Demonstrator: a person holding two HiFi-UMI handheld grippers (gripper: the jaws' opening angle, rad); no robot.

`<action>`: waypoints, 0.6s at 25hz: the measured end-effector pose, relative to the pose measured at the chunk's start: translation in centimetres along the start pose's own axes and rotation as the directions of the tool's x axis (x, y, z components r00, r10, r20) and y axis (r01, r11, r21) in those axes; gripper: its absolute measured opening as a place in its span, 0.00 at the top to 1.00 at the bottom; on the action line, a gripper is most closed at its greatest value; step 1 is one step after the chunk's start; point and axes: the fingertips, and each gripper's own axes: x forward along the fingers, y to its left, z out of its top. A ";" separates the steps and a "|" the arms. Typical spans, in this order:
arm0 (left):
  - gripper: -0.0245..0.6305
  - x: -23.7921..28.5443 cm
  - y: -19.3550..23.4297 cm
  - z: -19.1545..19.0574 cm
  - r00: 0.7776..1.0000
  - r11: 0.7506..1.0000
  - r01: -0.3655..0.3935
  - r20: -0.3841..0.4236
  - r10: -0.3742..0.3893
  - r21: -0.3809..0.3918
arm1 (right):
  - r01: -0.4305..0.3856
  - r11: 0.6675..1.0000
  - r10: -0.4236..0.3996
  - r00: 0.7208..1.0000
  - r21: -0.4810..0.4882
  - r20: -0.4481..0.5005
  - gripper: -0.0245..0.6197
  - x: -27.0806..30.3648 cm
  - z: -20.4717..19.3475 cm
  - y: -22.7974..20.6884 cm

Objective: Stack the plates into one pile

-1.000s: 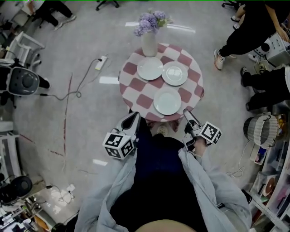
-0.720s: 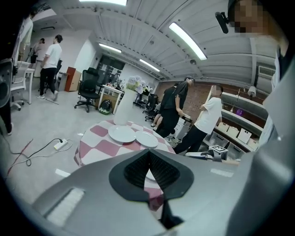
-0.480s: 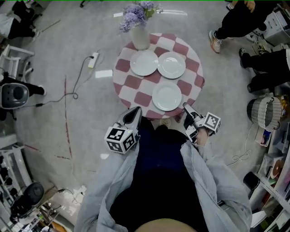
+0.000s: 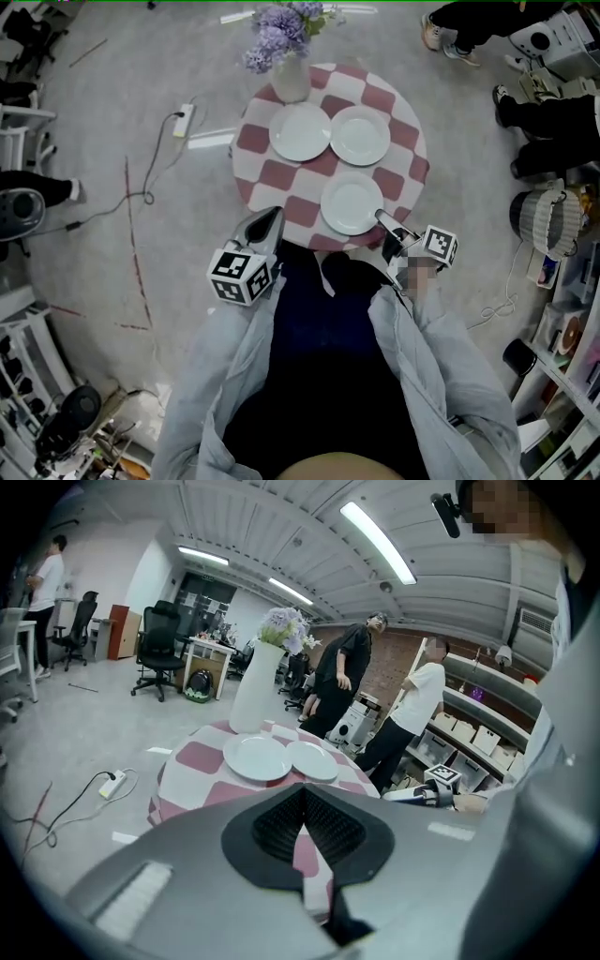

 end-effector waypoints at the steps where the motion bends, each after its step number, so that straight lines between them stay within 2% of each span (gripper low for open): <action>1: 0.94 0.0 0.2 0.0 1.000 1.000 -0.001 -0.001 0.001 -0.001 | 0.002 1.000 -0.002 1.000 0.000 -0.008 0.58 0.2 -0.1 0.1; 6: 0.94 0.3 0.5 -1.0 1.000 1.000 -0.006 -0.013 0.005 -0.029 | 0.066 0.998 -0.067 0.997 -0.025 -0.046 0.60 1.0 -0.2 -0.1; 11: 0.94 0.5 0.1 -2.3 1.000 0.998 -0.004 -0.025 0.002 -0.062 | 0.178 0.983 -0.180 0.982 -0.046 -0.055 0.76 1.0 -0.2 -1.7; 13: 0.94 0.6 -0.1 -2.3 1.000 0.998 -0.003 -0.024 0.002 -0.061 | 0.228 0.971 -0.232 0.971 -0.075 -0.058 0.91 0.9 -0.3 -2.3; 15: 0.94 0.5 -0.2 -2.1 1.000 0.999 -0.006 -0.021 0.004 -0.053 | 0.245 0.965 -0.251 0.967 -0.098 -0.055 0.91 0.9 -0.2 -2.5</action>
